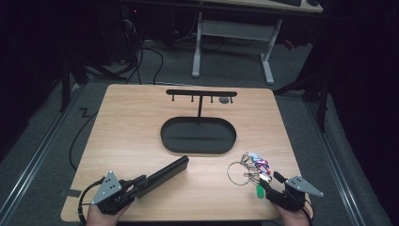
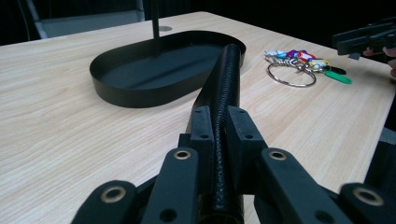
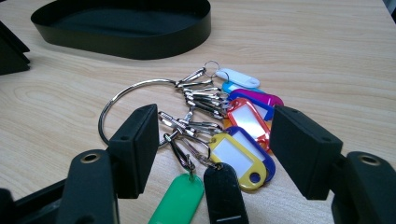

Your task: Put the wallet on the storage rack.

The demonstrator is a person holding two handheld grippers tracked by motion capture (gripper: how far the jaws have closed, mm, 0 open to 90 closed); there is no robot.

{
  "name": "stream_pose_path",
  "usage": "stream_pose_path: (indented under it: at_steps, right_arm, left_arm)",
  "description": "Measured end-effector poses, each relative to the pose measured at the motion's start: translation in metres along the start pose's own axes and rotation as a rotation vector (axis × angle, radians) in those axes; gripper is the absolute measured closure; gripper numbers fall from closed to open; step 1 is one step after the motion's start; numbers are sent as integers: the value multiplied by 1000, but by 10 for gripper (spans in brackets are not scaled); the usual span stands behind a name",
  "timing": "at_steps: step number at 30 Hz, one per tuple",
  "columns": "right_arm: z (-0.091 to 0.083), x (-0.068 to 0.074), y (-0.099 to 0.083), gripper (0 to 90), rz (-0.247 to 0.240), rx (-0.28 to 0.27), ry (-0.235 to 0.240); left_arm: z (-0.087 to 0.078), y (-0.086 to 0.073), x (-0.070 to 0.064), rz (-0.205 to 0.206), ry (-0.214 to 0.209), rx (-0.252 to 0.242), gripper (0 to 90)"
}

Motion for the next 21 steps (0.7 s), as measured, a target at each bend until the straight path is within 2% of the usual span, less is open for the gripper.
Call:
stream_pose_path:
  at_steps: [7, 15, 21]
  right_arm:
    - [0, 2, -1, 335, 3, 6, 5]
    - [5, 6, -1, 334, -11, 16, 20]
    - [6, 7, -1, 334, -5, 18, 20]
  left_arm:
    - [2, -2, 12, -63, 7, -23, 795]
    - [3, -3, 20, -72, 12, -24, 791]
    - [2, -3, 19, -64, 4, -24, 750]
Point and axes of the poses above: each handheld gripper's, and its own axes: z roughly forward along the jaws, y roughly out of its top, x roughly to its left, the point moved 10 cm from there along z, roughly forward along the jaws, and after that the axes turned 3 degrees about x, right-handed, at the moved point
